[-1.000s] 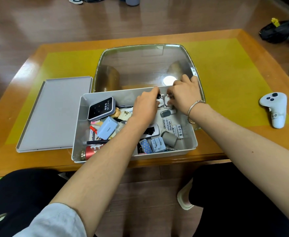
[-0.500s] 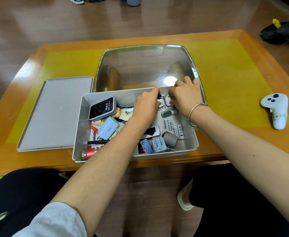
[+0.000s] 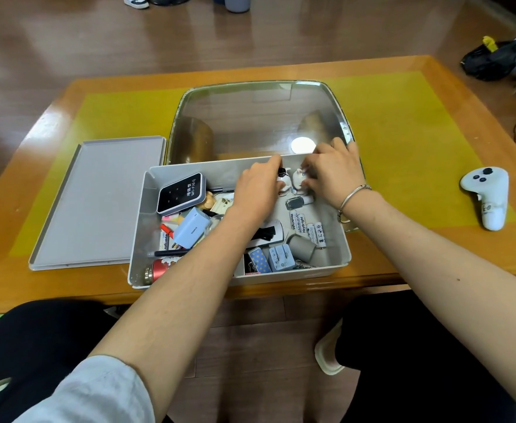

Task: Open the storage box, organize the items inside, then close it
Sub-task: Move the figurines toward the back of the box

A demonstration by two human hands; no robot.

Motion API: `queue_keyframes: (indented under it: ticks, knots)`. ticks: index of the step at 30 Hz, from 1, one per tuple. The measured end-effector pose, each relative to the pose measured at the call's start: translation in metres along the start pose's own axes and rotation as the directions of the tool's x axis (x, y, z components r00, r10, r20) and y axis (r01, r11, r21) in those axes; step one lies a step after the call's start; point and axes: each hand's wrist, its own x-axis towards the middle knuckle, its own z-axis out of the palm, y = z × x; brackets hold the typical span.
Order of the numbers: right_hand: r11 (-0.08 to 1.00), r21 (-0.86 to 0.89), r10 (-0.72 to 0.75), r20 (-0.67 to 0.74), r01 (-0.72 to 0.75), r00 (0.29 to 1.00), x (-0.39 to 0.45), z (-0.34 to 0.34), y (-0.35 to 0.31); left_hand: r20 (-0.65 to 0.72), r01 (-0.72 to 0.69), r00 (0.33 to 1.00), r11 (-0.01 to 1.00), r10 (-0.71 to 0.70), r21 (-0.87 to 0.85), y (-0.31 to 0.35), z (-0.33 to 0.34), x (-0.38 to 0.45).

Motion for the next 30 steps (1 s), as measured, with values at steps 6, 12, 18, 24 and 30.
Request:
queue_keyframes:
  ticks: [6,12,18,24,30]
  knots:
    - [1.0,0.029,0.012,-0.013,-0.011,1.0,0.0,0.0,0.002,0.01,-0.001,1.0,1.0,0.001,0.031,0.004,-0.011,-0.003]
    - [0.994,0.111,0.003,0.004,-0.004,1.0,0.002,-0.002,0.01,0.043,-0.082,0.996,0.991,0.077,0.107,0.027,-0.024,-0.023]
    - [0.992,0.128,-0.012,-0.011,0.013,1.0,0.001,-0.002,0.006,0.453,-0.264,0.875,0.953,0.17,0.152,0.045,-0.005,-0.041]
    - [0.995,0.093,-0.029,0.014,0.028,0.999,0.004,-0.001,0.005,0.574,-0.233,0.814,0.956,0.093,0.176,0.044,0.003,-0.041]
    - [0.998,0.017,-0.056,0.013,0.056,0.998,0.007,-0.002,0.001,0.593,-0.223,0.802,0.957,0.07,0.188,0.042,0.003,-0.042]
